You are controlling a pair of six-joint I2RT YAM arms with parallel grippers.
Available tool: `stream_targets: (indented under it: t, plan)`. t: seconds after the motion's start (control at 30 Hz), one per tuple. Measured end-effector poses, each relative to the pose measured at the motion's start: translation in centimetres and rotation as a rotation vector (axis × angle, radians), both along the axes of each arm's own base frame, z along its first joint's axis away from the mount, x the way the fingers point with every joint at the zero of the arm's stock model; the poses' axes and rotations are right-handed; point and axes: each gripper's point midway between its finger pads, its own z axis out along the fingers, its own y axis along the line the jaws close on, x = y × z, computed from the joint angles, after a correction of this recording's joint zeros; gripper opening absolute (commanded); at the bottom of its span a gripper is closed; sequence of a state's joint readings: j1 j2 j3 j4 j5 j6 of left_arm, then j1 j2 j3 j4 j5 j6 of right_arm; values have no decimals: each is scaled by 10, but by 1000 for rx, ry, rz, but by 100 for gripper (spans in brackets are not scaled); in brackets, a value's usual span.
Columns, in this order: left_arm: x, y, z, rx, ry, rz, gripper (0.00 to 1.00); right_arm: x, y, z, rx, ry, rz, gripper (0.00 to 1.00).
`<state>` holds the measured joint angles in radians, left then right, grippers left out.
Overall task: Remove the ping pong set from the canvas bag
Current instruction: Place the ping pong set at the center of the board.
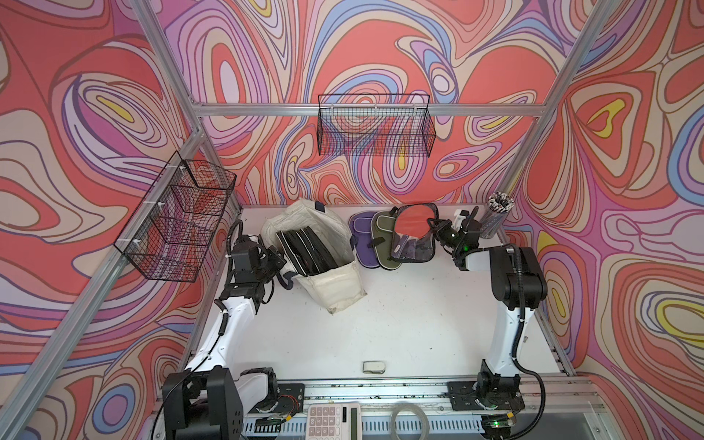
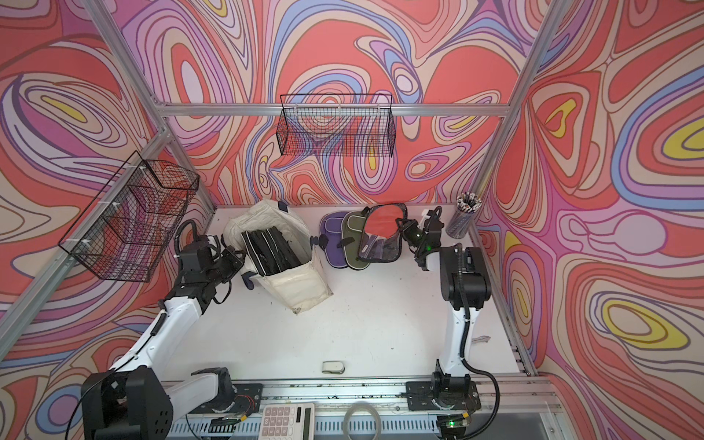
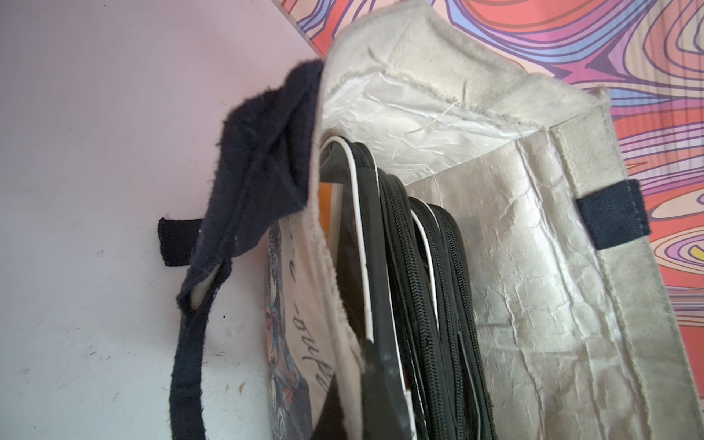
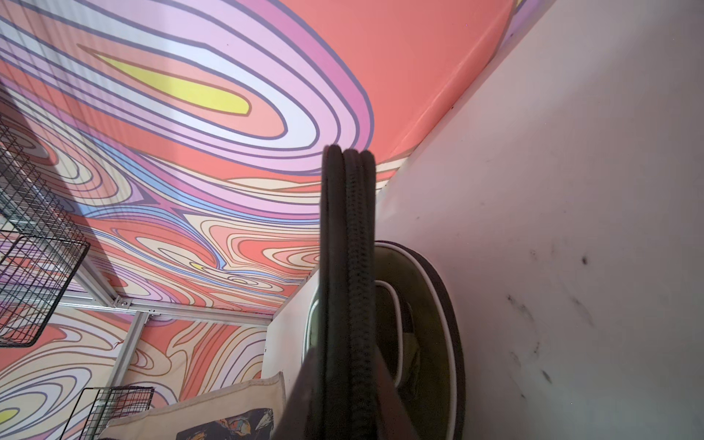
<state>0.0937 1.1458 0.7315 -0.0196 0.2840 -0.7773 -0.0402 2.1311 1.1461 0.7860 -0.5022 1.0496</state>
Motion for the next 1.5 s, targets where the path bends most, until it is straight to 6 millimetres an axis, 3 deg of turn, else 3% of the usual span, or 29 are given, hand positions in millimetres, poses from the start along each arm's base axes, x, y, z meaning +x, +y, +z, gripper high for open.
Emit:
stream_targets:
  t: [0.1,0.33,0.47,0.6,1.0,1.07,1.37,1.5]
  plan:
    - [0,0,0,0,4,0,0,0,-1,-4,-11,3,0,0]
    - [-1,0,1,3,9,-2,0,2,-3,-8,-32,8,0,29]
    - [-1,0,1,4,11,-2,0,2,-7,-24,-61,47,-14,42]
    - [-1,0,1,5,13,-3,0,0,-10,-43,-84,98,-22,52]
    - [-1,0,1,5,13,-3,0,-1,-14,-53,-146,135,-26,81]
    - [-1,0,1,5,13,-3,0,1,-15,-54,-164,141,-29,95]
    - [-1,0,1,4,13,-4,0,-2,-28,-60,-284,195,-95,98]
    - [-1,-1,1,3,13,-6,0,-5,-35,-48,-344,194,-136,98]
